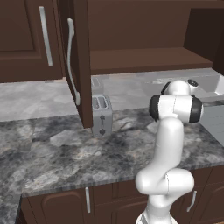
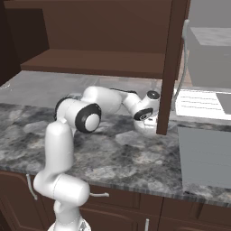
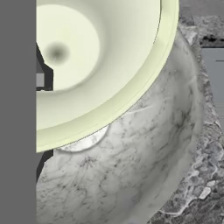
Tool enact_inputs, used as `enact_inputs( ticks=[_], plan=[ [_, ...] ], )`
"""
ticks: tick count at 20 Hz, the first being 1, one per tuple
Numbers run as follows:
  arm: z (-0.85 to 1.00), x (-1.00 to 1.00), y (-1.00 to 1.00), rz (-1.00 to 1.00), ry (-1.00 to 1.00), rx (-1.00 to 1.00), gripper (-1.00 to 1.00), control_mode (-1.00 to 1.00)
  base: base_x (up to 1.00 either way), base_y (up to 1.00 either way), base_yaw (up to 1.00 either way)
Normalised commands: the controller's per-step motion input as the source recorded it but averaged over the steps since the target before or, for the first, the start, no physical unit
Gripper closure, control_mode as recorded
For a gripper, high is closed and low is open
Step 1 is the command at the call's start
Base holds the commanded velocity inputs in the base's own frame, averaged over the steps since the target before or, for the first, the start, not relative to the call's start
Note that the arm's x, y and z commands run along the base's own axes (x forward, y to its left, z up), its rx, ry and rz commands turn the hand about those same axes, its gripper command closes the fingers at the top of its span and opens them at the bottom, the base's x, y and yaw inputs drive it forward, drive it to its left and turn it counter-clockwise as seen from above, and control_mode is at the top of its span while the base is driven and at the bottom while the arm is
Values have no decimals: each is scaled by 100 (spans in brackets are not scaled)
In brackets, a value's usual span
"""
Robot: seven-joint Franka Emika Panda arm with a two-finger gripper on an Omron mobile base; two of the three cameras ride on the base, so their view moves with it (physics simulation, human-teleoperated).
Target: Pick up the bowls on the counter and stack them on top of one another in the open cabinet. Place the smaller bowl on top of the larger bowl.
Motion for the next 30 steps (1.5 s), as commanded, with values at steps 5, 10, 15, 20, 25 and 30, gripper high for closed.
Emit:
enact_inputs(
  ticks=[5,10,15,20,25,30],
  plan=[
    [-13,23,-29,1,-5,0,100,-100,0,0,0],
    [0,0,0,0,0,0,-100,-100,0,0,0],
    [15,2,0,0,0,0,-100,-100,0,0,0],
    [52,8,0,0,0,0,-100,-100,0,0,0],
    [47,-24,-9,1,0,0,-100,-100,0,0,0],
    [2,-51,-14,8,-2,1,-100,-100,0,0,0]
  ],
)
